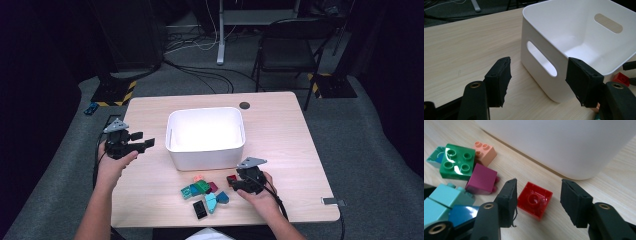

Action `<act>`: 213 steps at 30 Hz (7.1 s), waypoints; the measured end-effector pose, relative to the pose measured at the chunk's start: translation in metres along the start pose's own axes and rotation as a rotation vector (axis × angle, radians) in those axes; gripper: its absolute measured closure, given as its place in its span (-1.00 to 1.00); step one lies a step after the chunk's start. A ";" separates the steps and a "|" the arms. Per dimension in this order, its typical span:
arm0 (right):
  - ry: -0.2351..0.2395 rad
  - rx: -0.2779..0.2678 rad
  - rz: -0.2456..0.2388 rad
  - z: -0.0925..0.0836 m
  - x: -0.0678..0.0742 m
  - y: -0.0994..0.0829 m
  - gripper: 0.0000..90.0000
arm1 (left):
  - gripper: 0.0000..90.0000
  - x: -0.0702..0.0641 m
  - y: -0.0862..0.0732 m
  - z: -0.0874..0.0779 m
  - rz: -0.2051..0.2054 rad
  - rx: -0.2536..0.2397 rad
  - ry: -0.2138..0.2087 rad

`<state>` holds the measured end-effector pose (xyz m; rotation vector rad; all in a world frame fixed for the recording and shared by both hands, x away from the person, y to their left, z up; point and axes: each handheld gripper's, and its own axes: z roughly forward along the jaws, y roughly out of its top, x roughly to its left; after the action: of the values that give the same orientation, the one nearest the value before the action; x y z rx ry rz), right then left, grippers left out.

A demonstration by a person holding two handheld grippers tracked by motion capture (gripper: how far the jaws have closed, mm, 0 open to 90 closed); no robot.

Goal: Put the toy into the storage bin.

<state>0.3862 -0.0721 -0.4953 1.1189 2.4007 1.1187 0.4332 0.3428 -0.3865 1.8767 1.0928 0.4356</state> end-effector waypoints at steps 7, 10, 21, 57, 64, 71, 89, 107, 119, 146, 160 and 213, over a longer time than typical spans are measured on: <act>-0.042 0.029 -0.025 0.015 0.012 0.000 -0.04 | -0.21 0.001 -0.001 -0.001 -0.018 -0.002 0.016; -0.061 0.045 -0.048 0.017 0.014 -0.001 -0.03 | -0.21 0.002 -0.002 -0.001 -0.019 0.008 0.019; -0.019 0.085 -0.026 0.016 0.002 -0.004 0.27 | -0.21 0.001 -0.005 -0.002 -0.022 0.014 0.022; 0.161 0.033 -0.096 -0.073 0.001 0.062 0.30 | -0.19 0.002 -0.007 -0.002 -0.025 0.030 0.018; 0.178 -0.005 -0.133 -0.091 0.006 0.094 0.30 | -0.19 0.004 -0.007 -0.003 -0.028 0.029 0.020; 0.193 -0.026 -0.144 -0.088 0.007 0.125 0.30 | -0.18 0.006 -0.008 -0.004 -0.036 0.025 0.018; 0.170 -0.038 -0.153 -0.041 -0.001 0.186 0.30 | -0.18 0.013 -0.008 -0.008 -0.047 0.017 0.024; 0.175 -0.022 -0.173 0.031 -0.001 0.224 0.30 | -0.18 0.016 -0.009 -0.009 -0.055 0.002 0.016; 0.188 0.021 -0.198 0.075 -0.005 0.228 0.30 | -0.18 0.016 -0.008 -0.007 -0.051 0.009 -0.004; 0.126 0.058 -0.243 0.063 0.005 0.236 0.14 | -0.18 0.016 -0.009 -0.007 -0.053 0.011 0.006; 0.161 -0.060 -0.273 -0.015 0.014 0.217 0.15 | -0.18 0.013 -0.009 -0.006 -0.046 0.012 0.009; 0.242 -0.011 -0.213 0.001 0.040 0.069 0.06 | -0.18 0.015 -0.013 -0.001 -0.057 0.041 0.028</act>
<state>0.3966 -0.0142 -0.4416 0.7374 2.6159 1.2533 0.4336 0.3586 -0.3986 1.8750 1.1790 0.4108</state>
